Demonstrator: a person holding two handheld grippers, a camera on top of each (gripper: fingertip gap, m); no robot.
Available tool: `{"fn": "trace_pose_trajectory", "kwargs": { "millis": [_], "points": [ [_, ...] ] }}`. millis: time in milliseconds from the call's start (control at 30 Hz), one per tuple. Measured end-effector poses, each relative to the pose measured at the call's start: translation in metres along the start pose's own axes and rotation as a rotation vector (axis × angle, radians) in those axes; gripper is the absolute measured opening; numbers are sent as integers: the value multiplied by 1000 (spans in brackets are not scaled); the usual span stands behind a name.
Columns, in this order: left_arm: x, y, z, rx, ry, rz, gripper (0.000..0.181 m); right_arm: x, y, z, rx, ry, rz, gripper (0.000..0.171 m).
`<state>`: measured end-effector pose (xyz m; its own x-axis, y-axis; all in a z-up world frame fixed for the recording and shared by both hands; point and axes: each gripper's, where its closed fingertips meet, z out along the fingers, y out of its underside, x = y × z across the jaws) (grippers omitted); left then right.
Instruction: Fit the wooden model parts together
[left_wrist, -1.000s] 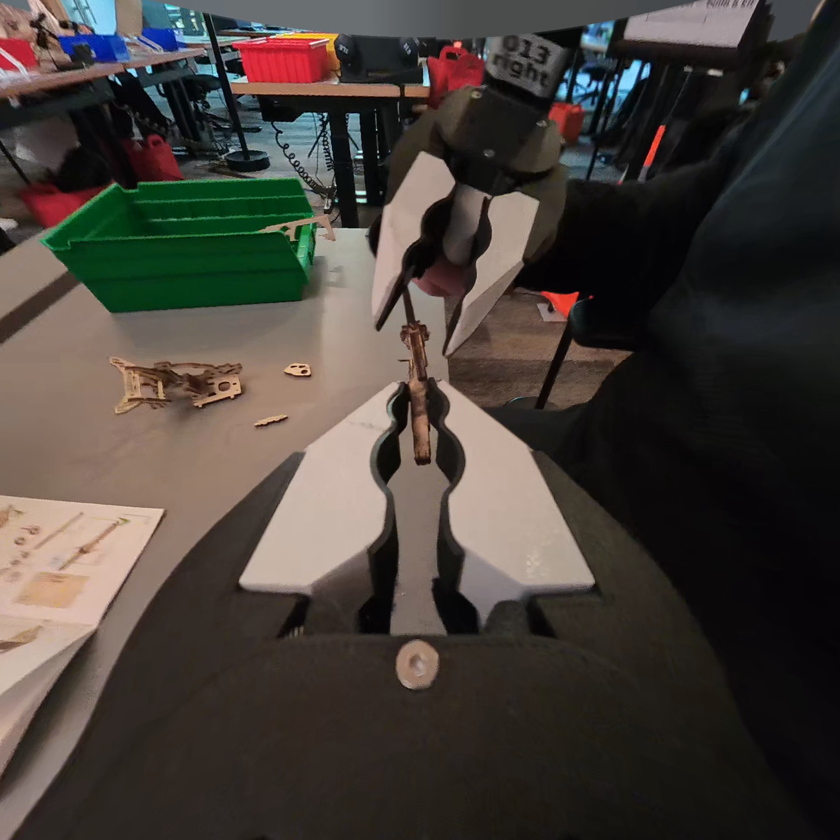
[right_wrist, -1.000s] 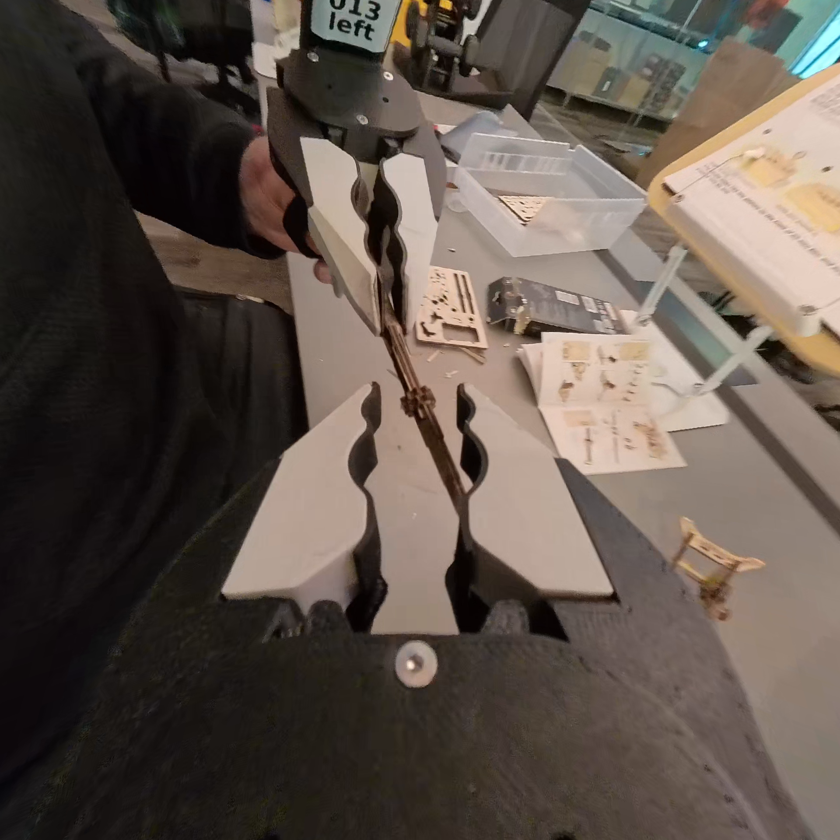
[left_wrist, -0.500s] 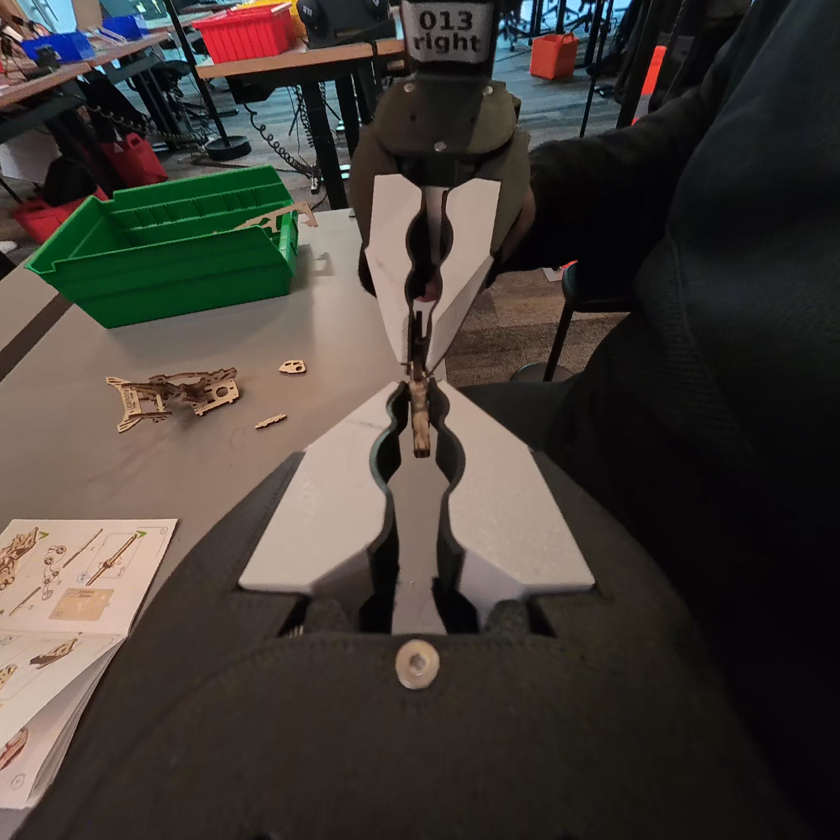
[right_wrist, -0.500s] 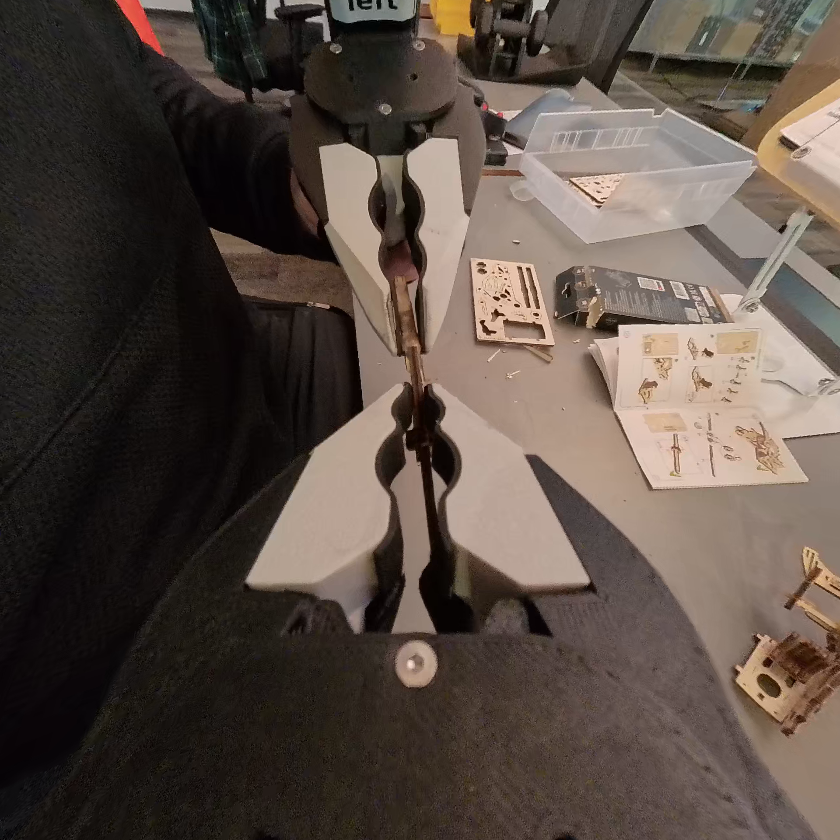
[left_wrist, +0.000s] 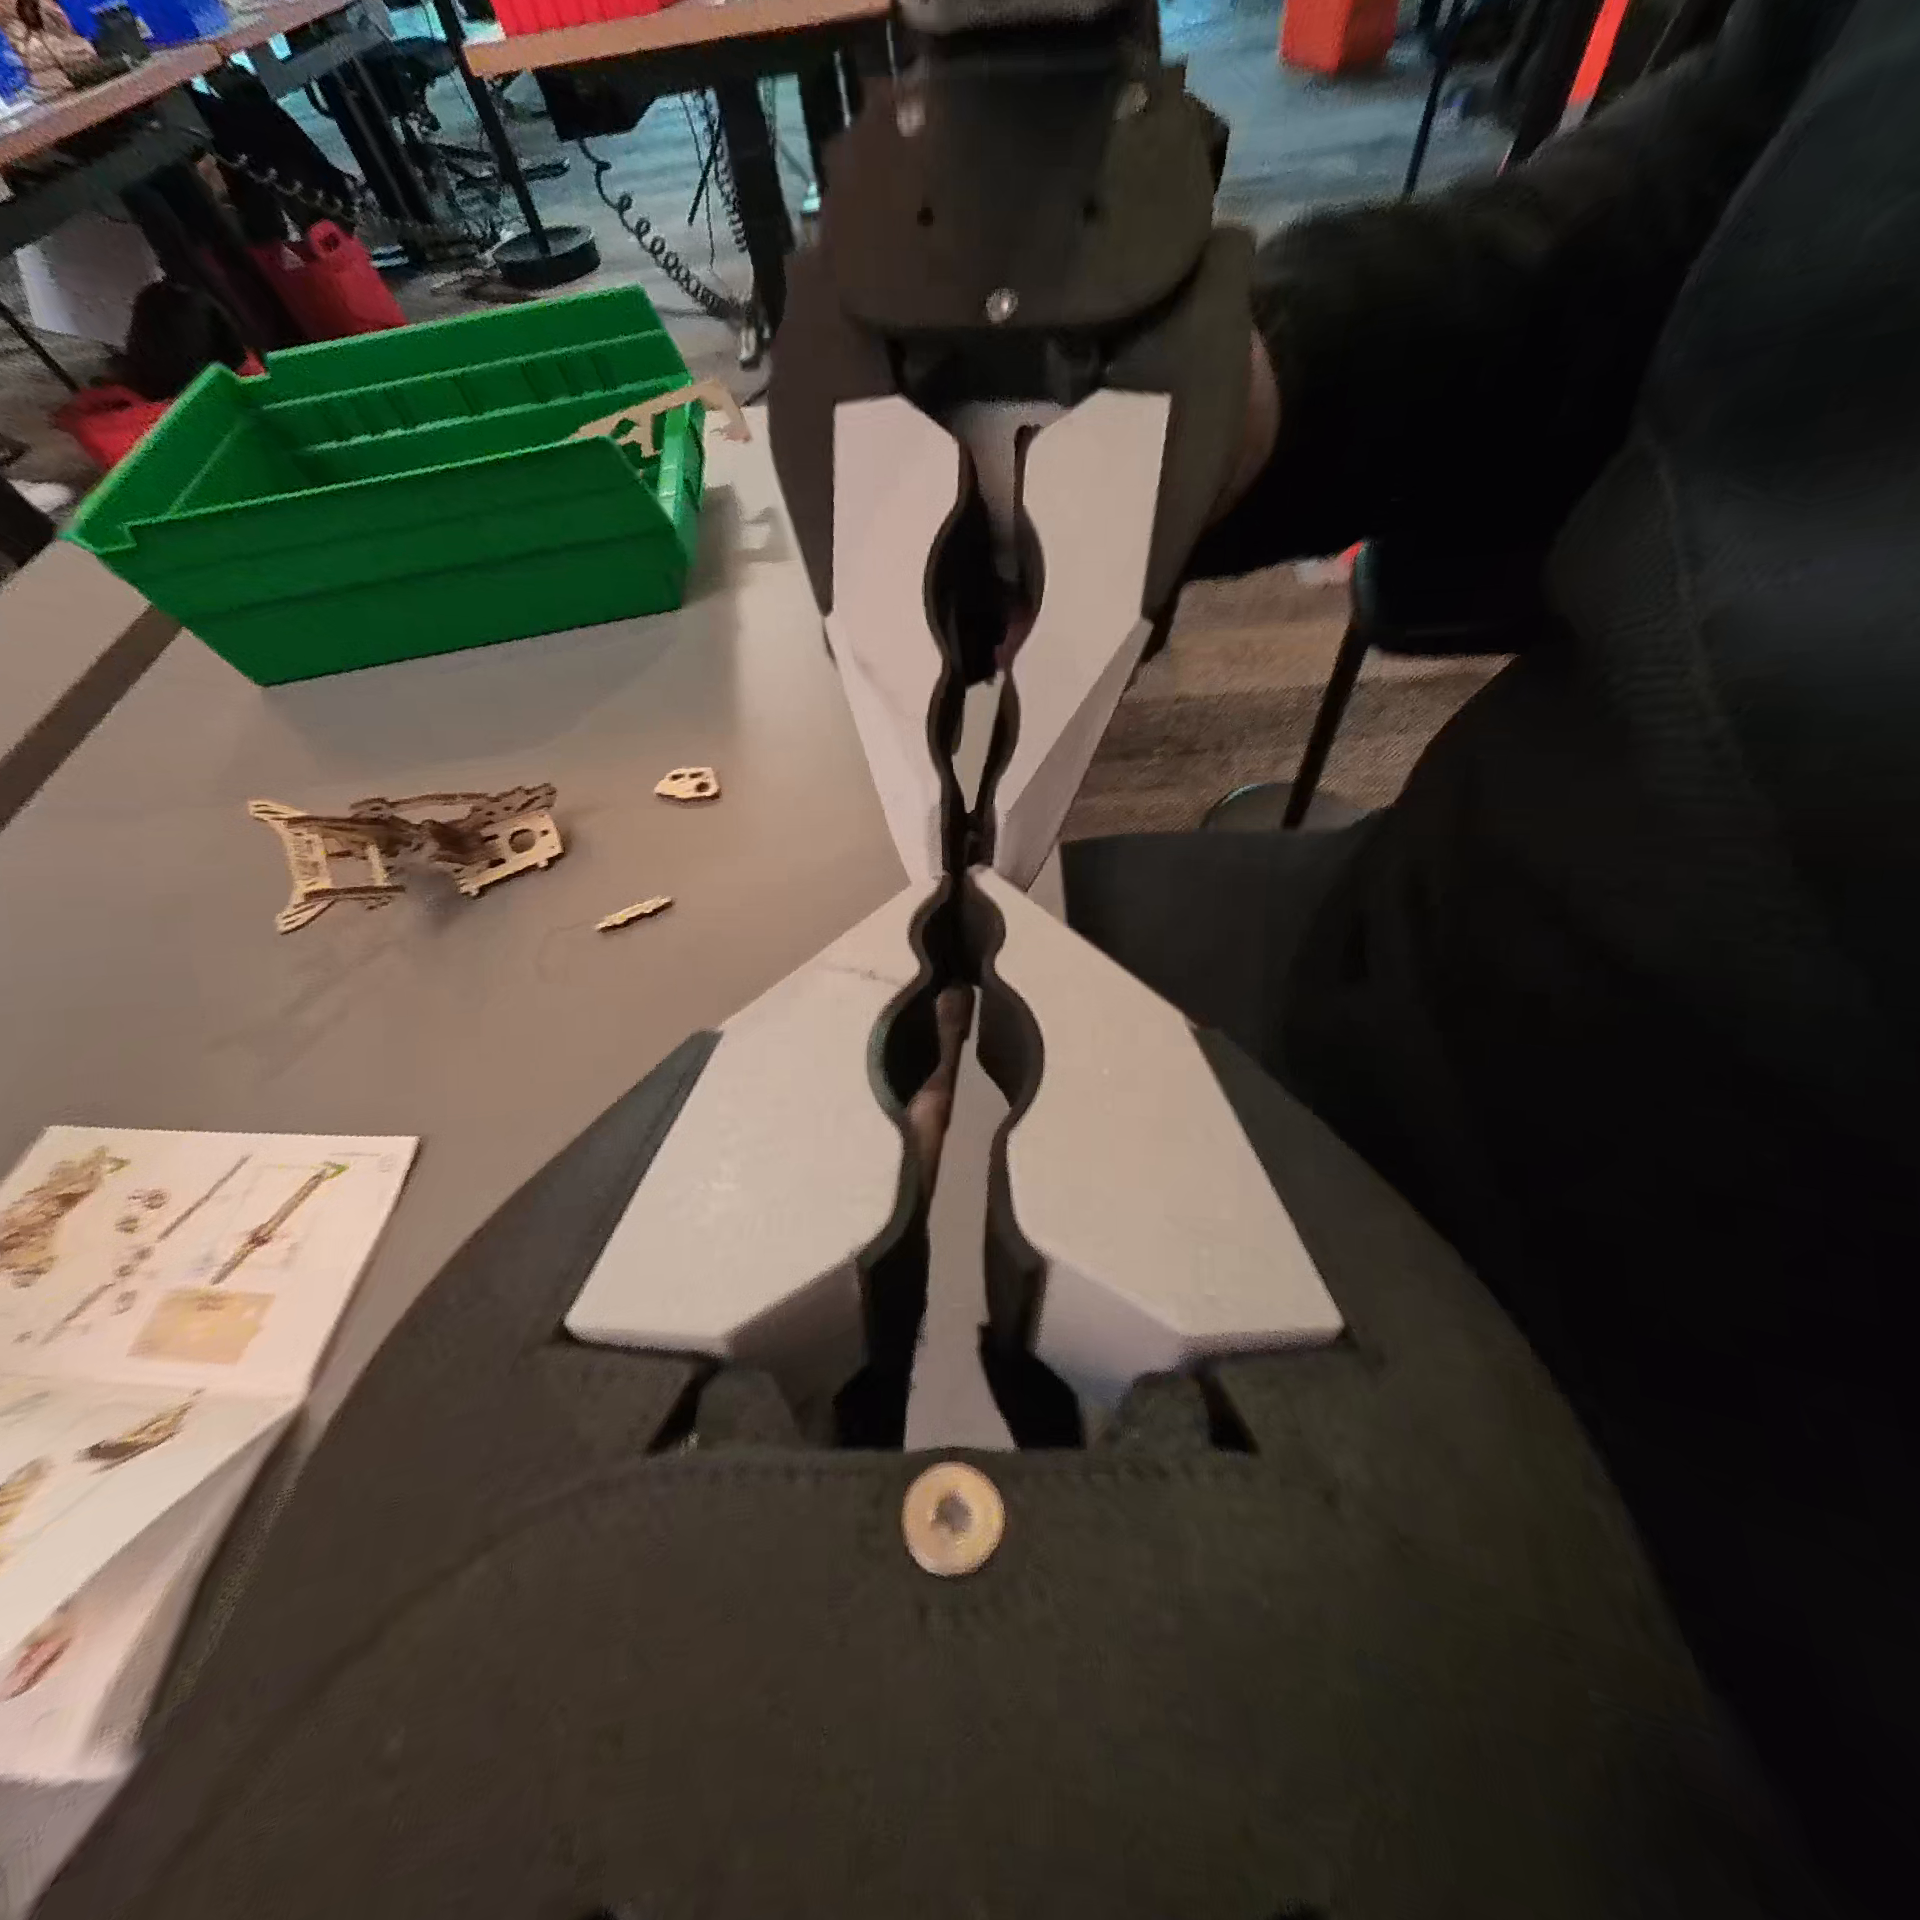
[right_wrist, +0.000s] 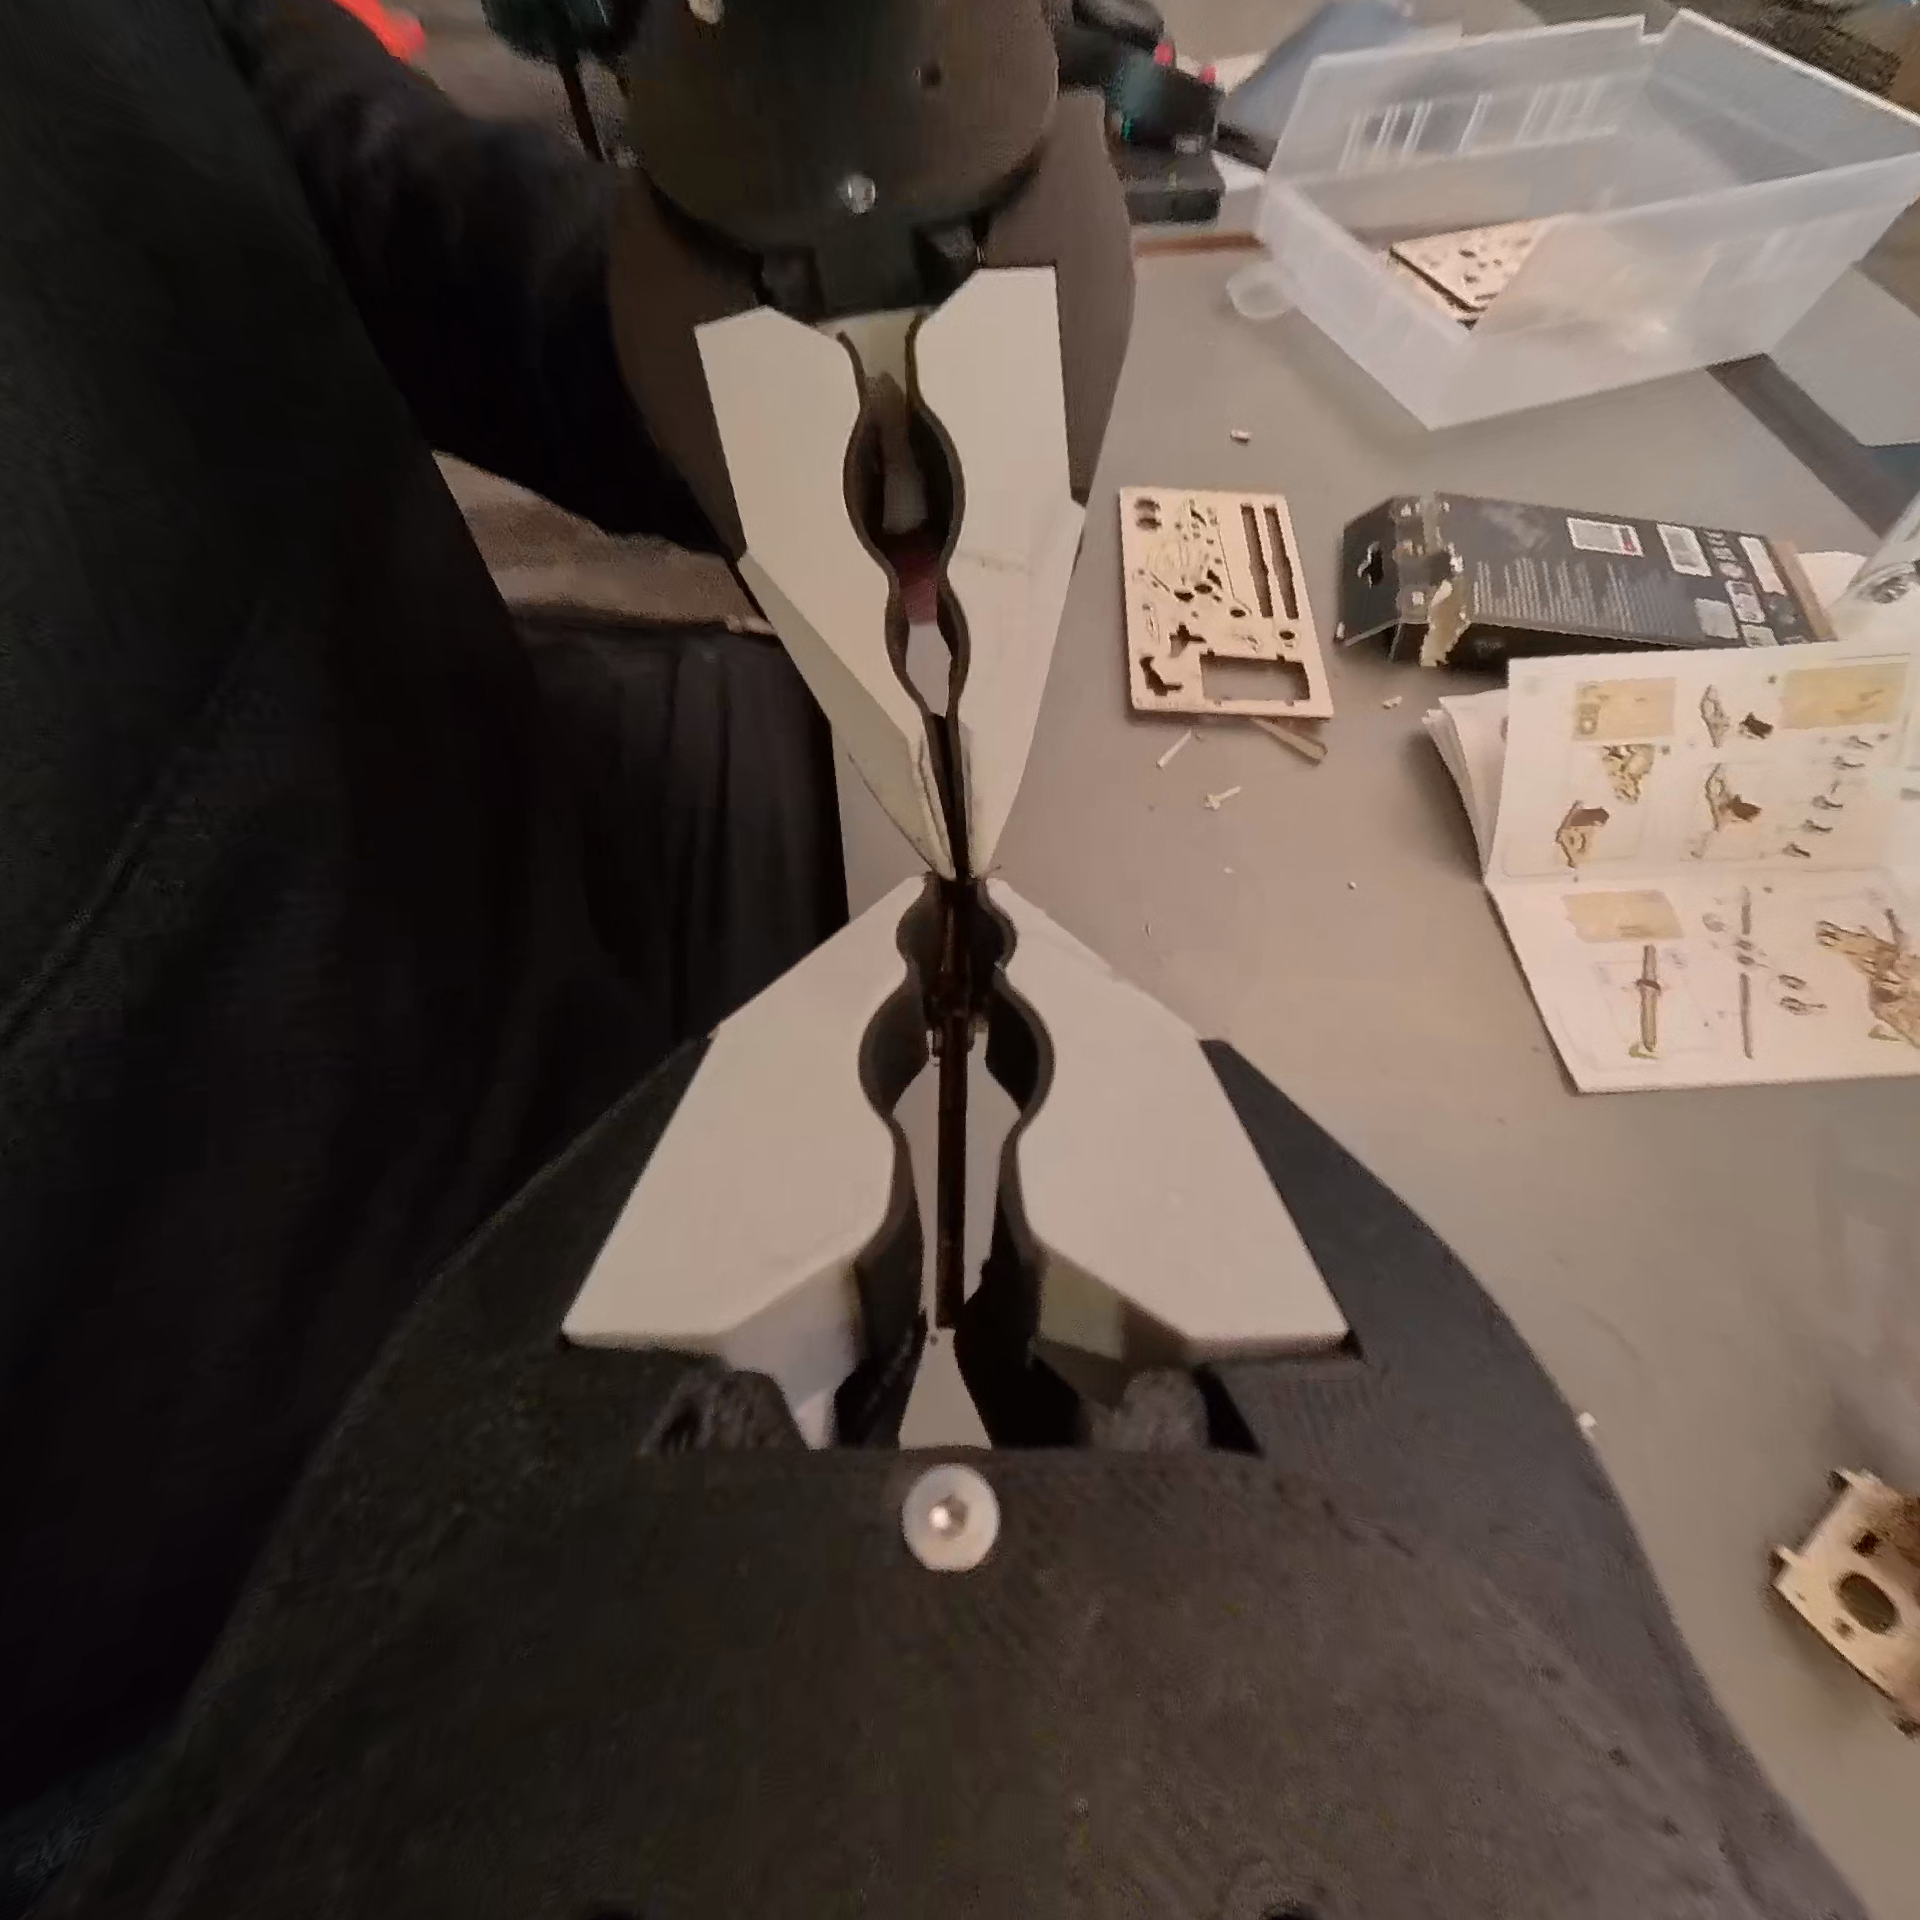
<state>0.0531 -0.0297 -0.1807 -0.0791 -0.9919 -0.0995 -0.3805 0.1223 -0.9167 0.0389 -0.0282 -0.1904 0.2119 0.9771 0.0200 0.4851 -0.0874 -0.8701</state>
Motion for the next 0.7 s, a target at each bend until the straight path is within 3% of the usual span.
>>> {"fn": "trace_pose_trajectory", "kwargs": {
  "millis": [100,200,300,400,433,533,700],
  "points": [
    [-14,3,-3,7,-62,-4,0,13,4,0,12,25,12,2],
    [-36,6,-17,38,-103,-121,11,22,8,-2,15,72,-22,2],
    [-50,14,-26,79,-73,-341,29,27,5,-4,27,131,-95,2],
    [-41,22,-18,96,69,-543,34,29,3,-5,21,186,-172,2],
    [-37,20,-16,124,124,-596,32,29,2,-6,20,202,-201,1],
    [-29,15,-12,176,240,-693,3,29,3,-5,-3,240,-253,1],
    [-26,14,-12,184,275,-719,0,30,2,-6,-21,264,-284,1]
  ]
}}
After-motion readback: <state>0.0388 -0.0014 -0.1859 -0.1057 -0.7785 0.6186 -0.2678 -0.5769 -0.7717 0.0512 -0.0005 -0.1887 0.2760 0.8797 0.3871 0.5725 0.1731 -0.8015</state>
